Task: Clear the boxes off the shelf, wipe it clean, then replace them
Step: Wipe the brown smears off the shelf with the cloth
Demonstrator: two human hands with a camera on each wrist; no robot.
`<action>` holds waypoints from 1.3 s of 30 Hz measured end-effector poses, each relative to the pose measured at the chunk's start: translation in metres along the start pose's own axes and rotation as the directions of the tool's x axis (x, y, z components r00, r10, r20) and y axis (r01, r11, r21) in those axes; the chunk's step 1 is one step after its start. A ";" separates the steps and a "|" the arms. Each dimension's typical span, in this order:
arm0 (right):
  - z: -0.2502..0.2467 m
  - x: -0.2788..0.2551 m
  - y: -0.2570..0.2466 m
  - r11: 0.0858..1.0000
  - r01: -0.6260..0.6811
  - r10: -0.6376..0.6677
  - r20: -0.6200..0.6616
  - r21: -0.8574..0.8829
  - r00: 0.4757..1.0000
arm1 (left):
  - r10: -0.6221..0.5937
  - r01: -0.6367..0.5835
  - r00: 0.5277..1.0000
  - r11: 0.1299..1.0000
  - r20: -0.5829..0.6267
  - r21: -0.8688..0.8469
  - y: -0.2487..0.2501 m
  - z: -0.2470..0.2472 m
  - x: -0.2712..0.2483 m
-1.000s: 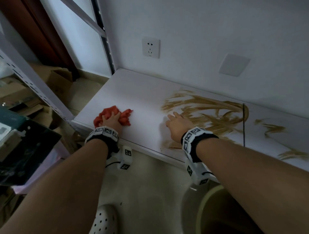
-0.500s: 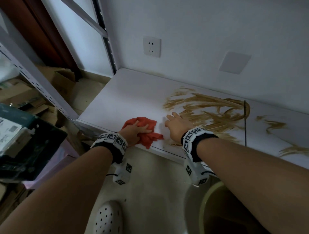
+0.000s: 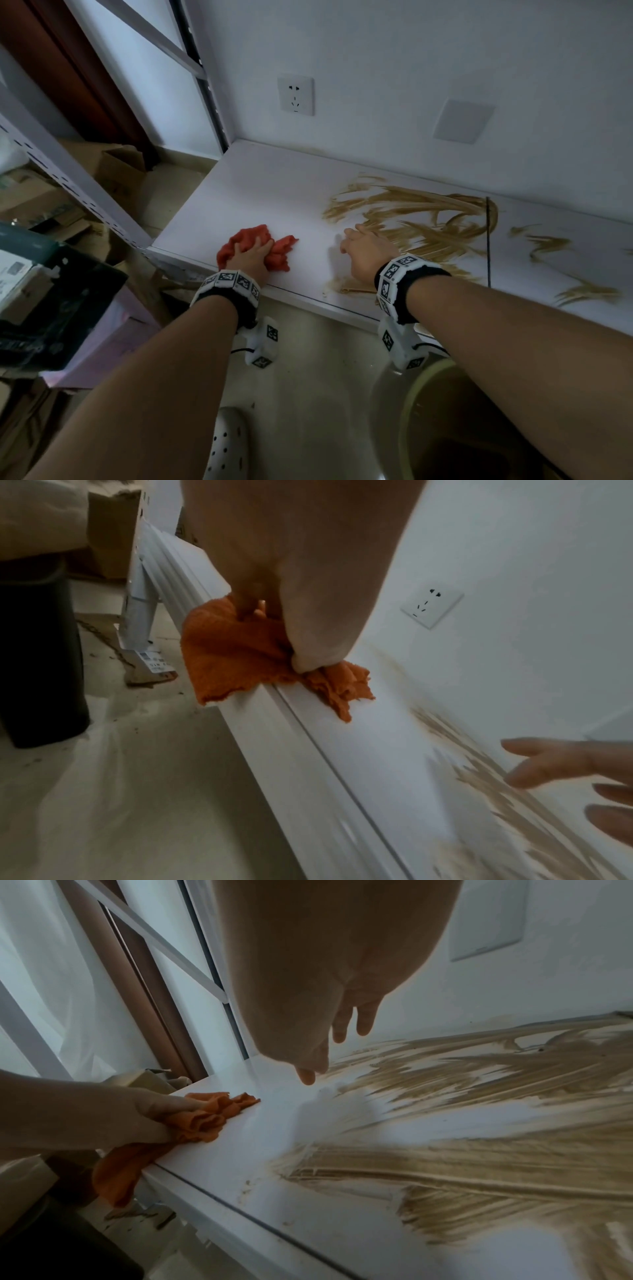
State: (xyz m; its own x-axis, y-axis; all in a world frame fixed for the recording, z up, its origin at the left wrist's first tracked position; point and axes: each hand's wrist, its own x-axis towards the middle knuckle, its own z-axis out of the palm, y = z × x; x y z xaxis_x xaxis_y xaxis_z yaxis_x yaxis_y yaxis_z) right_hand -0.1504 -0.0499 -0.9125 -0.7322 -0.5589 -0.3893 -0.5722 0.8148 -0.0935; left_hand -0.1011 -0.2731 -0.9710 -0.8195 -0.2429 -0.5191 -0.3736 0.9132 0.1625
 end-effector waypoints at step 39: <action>0.046 -0.068 0.037 0.994 0.051 -0.038 -0.121 0.099 0.992 | 0.100 0.022 0.990 0.587 0.099 -0.809 0.029 0.022 -0.051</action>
State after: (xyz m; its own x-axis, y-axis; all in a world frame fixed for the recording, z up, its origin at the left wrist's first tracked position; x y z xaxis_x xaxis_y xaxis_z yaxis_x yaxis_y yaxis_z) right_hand -0.1048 0.0249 -0.9313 -0.7490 -0.6043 -0.2717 -0.5691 0.7967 -0.2034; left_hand -0.0608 -0.2270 -0.9580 -0.8056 -0.1171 -0.5807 -0.5888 0.2666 0.7631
